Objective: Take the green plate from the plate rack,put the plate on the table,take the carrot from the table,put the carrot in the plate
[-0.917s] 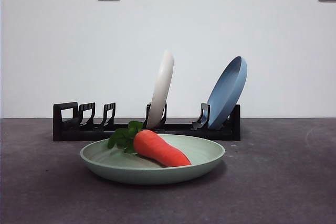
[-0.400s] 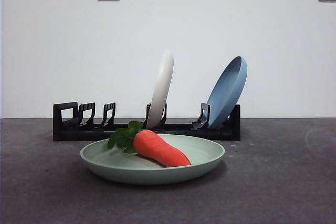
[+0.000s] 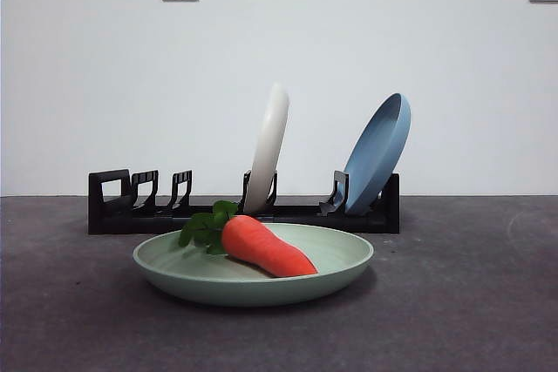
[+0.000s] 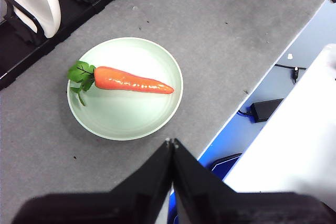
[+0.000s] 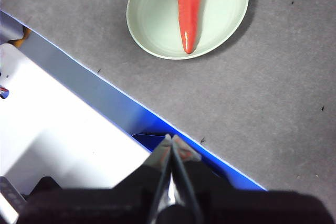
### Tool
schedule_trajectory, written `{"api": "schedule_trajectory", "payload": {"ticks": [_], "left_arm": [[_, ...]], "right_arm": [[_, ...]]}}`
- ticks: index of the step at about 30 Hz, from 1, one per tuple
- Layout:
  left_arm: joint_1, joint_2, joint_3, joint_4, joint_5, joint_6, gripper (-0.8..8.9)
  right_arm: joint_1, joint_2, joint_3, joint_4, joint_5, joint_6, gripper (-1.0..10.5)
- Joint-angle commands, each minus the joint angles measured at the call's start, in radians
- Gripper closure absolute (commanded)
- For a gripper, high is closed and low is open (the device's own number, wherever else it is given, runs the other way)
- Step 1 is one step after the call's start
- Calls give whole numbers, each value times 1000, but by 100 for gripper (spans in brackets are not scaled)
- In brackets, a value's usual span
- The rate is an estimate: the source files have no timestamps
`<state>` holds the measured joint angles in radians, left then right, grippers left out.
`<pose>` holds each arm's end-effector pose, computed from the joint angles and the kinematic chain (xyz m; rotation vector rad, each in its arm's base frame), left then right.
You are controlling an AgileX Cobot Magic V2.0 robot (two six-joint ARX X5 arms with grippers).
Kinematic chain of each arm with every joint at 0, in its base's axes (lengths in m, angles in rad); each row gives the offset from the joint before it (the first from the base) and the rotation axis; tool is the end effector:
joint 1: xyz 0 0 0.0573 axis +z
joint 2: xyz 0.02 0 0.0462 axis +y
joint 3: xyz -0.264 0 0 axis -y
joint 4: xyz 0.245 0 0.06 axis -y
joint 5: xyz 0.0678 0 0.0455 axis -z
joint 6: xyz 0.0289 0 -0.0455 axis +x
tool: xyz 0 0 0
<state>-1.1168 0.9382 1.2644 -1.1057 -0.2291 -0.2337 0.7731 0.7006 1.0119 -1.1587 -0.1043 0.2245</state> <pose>0.0695 -0.1274 0.3843 0.2895 0.7173 -0.7561 0.0673 0.0698 0.3335 -0.0882 0.9091 0.7227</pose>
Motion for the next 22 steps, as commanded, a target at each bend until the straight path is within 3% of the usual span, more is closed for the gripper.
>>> {"api": "schedule_trajectory", "payload": {"ticks": [1, 8, 11, 14, 17, 22], "left_arm": [[-3, -1, -1, 5, -5, -2, 816], [-5, -2, -1, 14, -4, 2, 816], [24, -15, -1, 48, -95, 68, 816], [112, -34, -1, 190, -187, 202, 816], [283, -69, -2, 383, -82, 334, 816], [610, -151, -2, 555, 200, 371, 816]], "right_arm": [[2, -2, -1, 5, 2, 3, 946], [2, -2, -1, 5, 2, 3, 946], [2, -2, -1, 5, 2, 3, 946], [2, -2, -1, 5, 2, 3, 946], [2, -2, -1, 5, 2, 3, 946], [2, -3, -1, 5, 3, 3, 946]]}}
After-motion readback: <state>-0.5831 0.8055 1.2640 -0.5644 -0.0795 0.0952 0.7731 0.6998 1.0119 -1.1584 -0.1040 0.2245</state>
